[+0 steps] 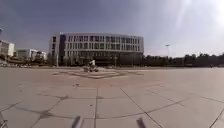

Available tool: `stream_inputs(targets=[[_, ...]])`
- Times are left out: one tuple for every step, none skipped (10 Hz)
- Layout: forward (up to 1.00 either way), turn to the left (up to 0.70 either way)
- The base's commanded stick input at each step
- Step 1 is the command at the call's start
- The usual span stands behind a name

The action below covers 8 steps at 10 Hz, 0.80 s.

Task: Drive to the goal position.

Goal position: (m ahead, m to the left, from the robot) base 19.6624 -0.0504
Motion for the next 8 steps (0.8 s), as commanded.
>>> stream_inputs(targets=[[0.0, 0.0], [0.0, 0.0], [0.0, 0.0], [0.0, 0.0], [0.04, 0.0], [0.46, 0.0], [0.7, 0.0], [0.7, 0.0]])
